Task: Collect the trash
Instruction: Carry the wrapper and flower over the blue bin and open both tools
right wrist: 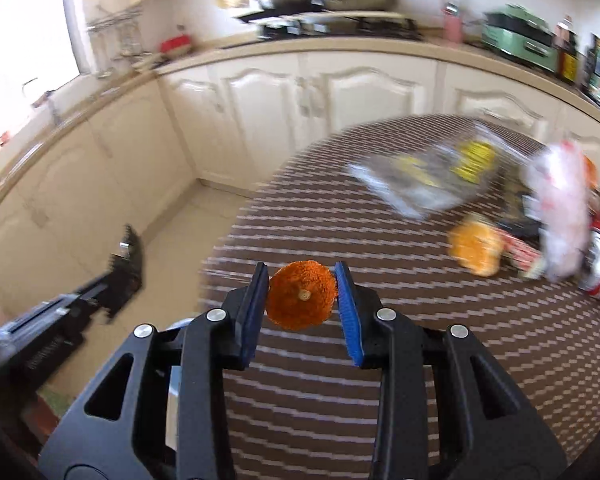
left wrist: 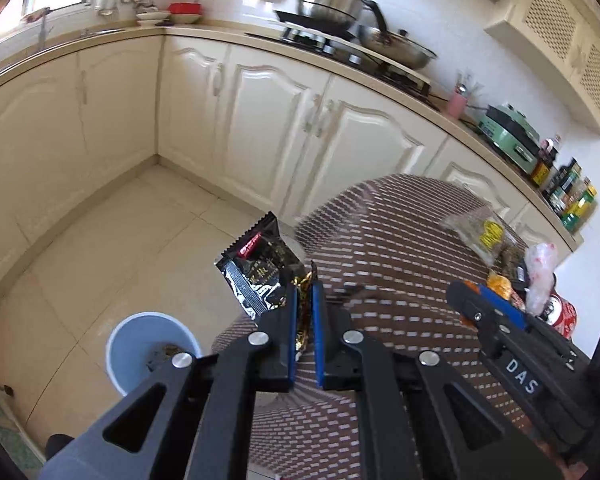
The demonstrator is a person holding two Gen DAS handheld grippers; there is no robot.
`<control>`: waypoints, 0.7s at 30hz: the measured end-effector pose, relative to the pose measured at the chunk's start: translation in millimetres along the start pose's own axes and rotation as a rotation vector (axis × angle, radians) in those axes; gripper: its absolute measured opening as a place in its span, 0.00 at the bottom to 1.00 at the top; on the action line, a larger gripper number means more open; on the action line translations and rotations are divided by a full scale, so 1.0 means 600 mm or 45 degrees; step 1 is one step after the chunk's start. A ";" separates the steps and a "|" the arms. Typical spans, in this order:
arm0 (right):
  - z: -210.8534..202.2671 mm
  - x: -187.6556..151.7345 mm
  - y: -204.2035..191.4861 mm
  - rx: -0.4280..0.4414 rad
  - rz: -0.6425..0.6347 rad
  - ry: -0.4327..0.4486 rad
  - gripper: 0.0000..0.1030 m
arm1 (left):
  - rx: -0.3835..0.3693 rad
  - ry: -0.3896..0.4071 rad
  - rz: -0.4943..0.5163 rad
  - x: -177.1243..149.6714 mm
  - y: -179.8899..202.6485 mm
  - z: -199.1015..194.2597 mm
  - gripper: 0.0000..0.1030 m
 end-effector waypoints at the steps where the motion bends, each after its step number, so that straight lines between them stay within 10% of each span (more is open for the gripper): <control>1: 0.003 -0.002 -0.020 0.027 -0.013 -0.001 0.33 | 0.020 0.005 -0.013 -0.001 -0.019 -0.006 0.07; 13: 0.139 -0.077 -0.258 0.305 -0.156 -0.179 0.33 | 0.246 -0.140 -0.219 -0.056 -0.281 -0.003 0.07; 21: 0.203 -0.096 -0.296 0.342 -0.134 -0.247 0.33 | 0.192 -0.237 -0.291 -0.071 -0.342 0.048 0.09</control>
Point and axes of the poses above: each gripper's, at about its wrist camera, not at the fingertips, and z roughly the way its jaws point, y to its right, x to its top, the point moved 5 cm from there along z, roughly the way its jaws point, and after that the axes turned 6 degrees about z, right-handed, at the moved point
